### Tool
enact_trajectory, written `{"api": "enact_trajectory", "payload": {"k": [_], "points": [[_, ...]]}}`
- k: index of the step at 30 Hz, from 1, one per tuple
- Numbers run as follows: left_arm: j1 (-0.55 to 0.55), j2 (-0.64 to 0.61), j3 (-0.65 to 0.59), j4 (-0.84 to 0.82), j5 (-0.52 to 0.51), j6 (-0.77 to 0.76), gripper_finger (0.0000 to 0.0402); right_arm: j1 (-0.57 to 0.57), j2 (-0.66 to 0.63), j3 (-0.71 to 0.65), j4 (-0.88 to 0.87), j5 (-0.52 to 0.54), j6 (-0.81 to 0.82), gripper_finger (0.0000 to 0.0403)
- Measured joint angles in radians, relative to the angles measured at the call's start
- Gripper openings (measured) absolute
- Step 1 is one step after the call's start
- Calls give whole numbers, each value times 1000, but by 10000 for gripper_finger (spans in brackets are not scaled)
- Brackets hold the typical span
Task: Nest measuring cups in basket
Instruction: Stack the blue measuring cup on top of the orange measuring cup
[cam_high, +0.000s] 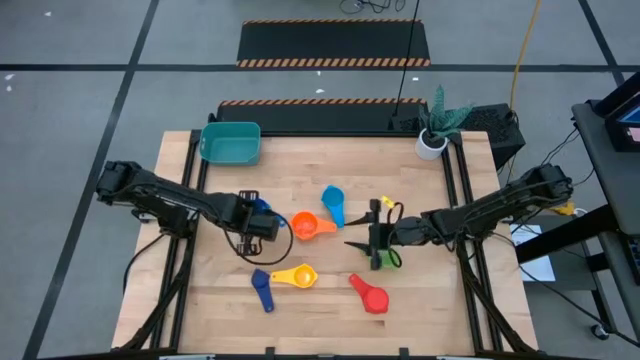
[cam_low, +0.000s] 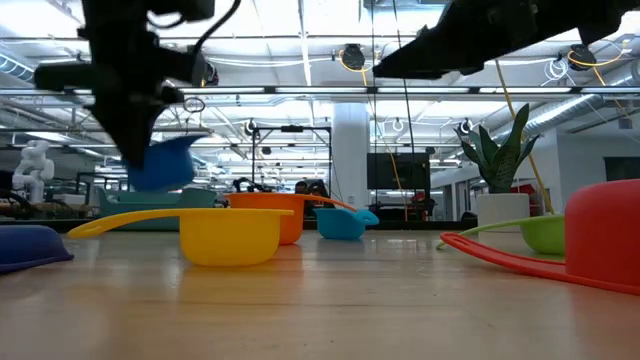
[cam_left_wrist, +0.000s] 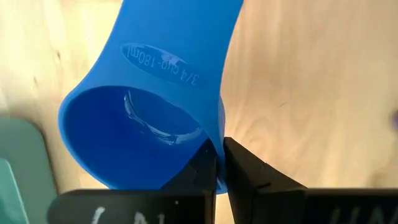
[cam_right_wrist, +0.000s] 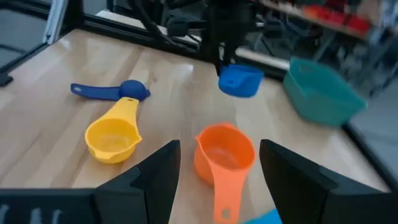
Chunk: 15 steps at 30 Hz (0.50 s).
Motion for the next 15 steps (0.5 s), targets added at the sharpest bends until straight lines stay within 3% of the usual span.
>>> {"api": "enact_trajectory", "payload": {"k": [5,8,15], "points": [[0,-19,90,32,-26,-23,8,41,80,0,146,6,-207,212],[-2,-17,111,84,-22,-21,13,71,128,11,246,65,-338,212],[-7,-15,112,301,24,-17,20,99,229,126,256,110,-554,212]]}}
